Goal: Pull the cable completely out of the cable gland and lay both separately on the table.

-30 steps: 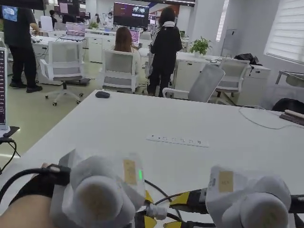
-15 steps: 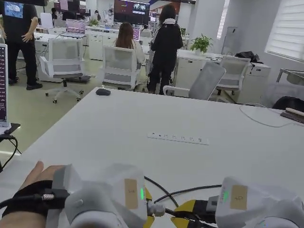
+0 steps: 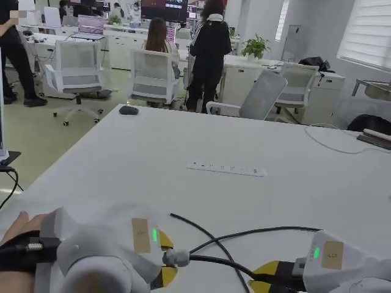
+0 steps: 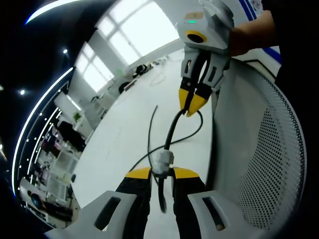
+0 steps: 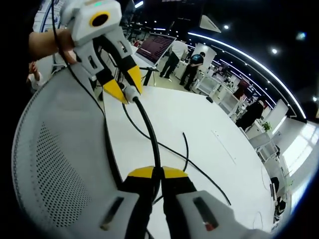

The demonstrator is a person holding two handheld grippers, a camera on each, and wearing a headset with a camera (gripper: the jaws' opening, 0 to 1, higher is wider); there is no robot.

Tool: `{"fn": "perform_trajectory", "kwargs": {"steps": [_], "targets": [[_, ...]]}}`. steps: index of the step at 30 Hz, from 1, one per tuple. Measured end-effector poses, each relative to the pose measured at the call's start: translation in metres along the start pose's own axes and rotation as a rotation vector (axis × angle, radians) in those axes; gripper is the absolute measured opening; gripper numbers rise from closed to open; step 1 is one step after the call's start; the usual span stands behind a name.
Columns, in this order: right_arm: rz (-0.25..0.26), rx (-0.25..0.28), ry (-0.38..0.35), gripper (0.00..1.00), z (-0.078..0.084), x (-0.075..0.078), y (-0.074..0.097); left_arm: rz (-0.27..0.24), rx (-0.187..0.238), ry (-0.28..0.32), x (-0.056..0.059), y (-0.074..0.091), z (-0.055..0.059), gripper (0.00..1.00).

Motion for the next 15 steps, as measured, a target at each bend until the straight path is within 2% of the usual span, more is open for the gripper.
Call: {"fn": "perform_trajectory", "kwargs": {"steps": [6,10,14,15], "targets": [[0.023,-0.079,-0.011,0.03,0.013,0.006,0.001,-0.008,-0.005,0.008,-0.004,0.004,0.000,0.16],[0.030,-0.102,-0.031,0.03,0.017,0.011,0.000,-0.023,-0.004,0.017,-0.009,0.009,0.000,0.16],[-0.013,-0.128,-0.048,0.04,0.016,0.009,-0.002,-0.026,-0.006,0.015,-0.011,0.011,-0.003,0.16],[-0.012,-0.135,-0.046,0.09,0.014,0.009,-0.003,-0.027,-0.015,0.007,-0.011,0.011,-0.004,0.16]]}}
Point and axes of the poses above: the centre of the closed fingertips' face, and the gripper's own axes: y roughly backward along the fingers, x roughly to its right, z roughly out of its underside, the point moved 8 cm from there along y, roughly backward along the fingers, and after that the axes turned 4 degrees about -y, right-handed, at the moved point
